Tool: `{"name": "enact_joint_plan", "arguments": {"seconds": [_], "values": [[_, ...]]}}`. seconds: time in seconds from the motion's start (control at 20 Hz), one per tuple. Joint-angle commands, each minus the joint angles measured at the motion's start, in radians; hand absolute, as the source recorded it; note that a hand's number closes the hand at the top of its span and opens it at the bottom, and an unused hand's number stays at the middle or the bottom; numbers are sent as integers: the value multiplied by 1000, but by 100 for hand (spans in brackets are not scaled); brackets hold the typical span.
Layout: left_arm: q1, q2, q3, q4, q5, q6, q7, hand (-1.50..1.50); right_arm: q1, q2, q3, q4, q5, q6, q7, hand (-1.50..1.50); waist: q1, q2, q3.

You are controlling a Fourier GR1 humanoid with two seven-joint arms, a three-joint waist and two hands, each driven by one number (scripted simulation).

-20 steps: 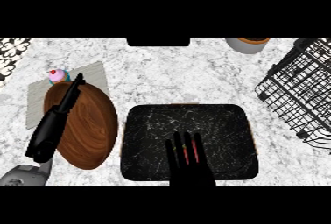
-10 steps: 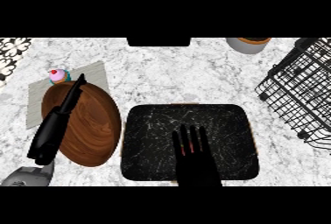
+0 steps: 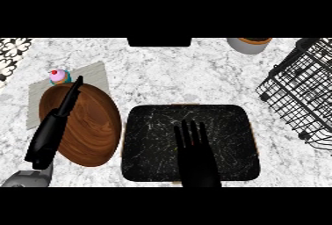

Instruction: Pick the bell pepper from the tray and place it in the tiered basket

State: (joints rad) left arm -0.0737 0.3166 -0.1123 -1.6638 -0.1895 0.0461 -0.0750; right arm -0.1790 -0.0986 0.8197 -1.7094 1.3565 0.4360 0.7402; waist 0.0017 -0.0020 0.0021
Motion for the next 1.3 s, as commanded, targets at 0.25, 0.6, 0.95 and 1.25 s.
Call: {"name": "enact_joint_plan", "arguments": {"seconds": [0.25,0.6,0.95,1.25], "values": [[3,-33,43,-8,-16,-56,25,0,-22,62,-58,133,49,-23,-75,-150,1,1,-2],[34,-48,36,9,-52,-47,-30,0,22,-17,-65,141,0,-204,-272,150,0,2,-2],[-78,-7,115,32,2,-123,56,0,-50,68,-23,202,98,-278,-278,150,1,3,-2],[-42,-48,85,0,-40,-82,56,0,113,-110,-113,-139,93,-286,-233,150,-28,-2,-1]]}}
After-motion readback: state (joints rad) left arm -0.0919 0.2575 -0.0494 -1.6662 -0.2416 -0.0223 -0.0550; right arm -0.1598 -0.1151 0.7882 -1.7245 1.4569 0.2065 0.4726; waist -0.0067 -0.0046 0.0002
